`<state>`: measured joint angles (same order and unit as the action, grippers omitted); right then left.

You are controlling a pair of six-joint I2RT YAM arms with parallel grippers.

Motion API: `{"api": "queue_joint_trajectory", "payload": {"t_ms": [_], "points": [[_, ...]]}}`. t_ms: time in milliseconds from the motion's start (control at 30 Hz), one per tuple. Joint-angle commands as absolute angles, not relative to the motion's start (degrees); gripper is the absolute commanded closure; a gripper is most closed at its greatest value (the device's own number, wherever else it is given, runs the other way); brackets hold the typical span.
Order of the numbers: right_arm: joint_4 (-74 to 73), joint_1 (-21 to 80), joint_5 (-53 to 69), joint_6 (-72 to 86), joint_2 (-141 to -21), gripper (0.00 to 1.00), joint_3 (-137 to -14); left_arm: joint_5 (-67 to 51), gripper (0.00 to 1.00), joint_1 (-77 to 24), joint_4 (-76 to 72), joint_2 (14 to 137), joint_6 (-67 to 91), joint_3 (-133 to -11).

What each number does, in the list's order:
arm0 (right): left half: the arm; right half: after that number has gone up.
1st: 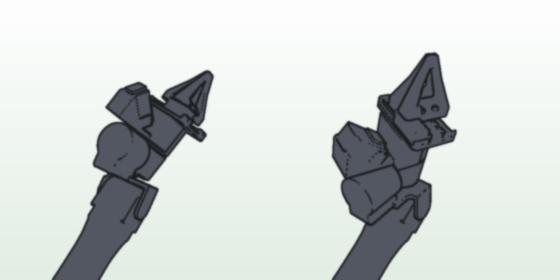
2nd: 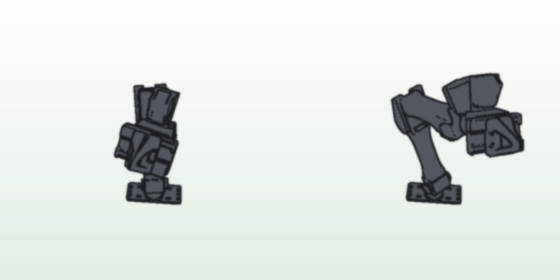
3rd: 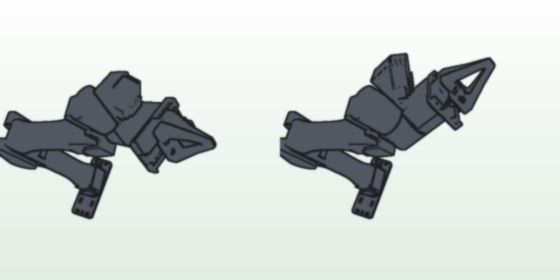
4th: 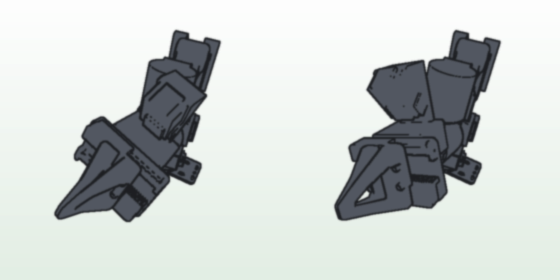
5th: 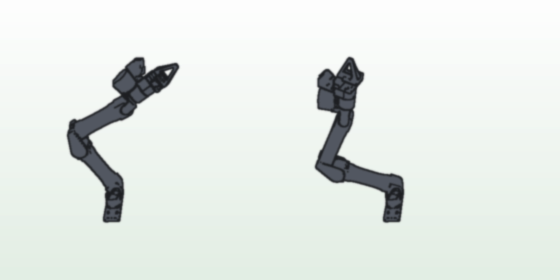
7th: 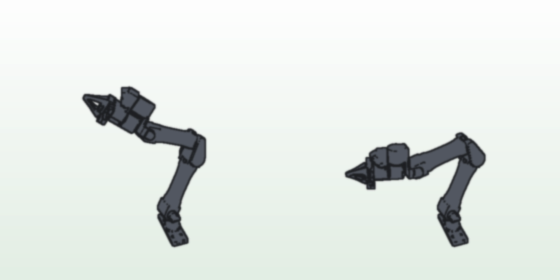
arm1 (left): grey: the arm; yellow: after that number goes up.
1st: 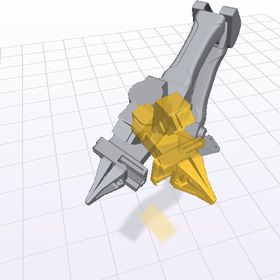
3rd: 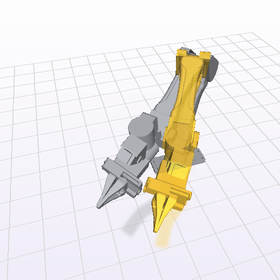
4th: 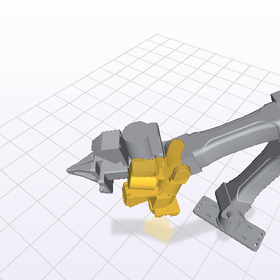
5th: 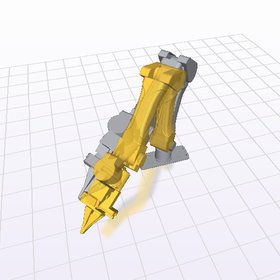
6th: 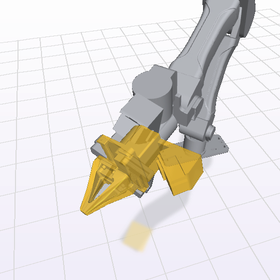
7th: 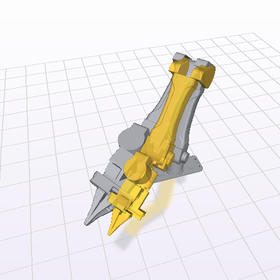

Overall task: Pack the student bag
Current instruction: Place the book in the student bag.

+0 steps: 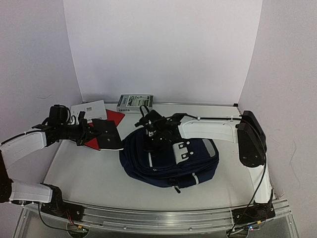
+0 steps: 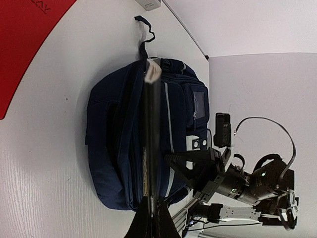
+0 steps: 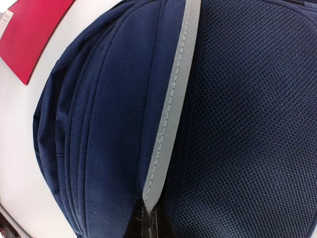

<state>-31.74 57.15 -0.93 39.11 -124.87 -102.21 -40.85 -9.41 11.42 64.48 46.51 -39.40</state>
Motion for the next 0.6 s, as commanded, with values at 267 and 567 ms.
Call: {"api": "queue_joint_trajectory", "payload": {"t_ms": [267,567], "points": [[-11.89,51.70,11.09,43.90,-102.60,1.00,-88.65,-47.41,1.00,-10.65,1.20,64.79,50.81,-34.19],[-6.36,51.68,13.93,44.44,-99.86,1.00,-86.45,-44.37,1.00,-23.12,-9.77,73.15,56.04,-37.06]]}}
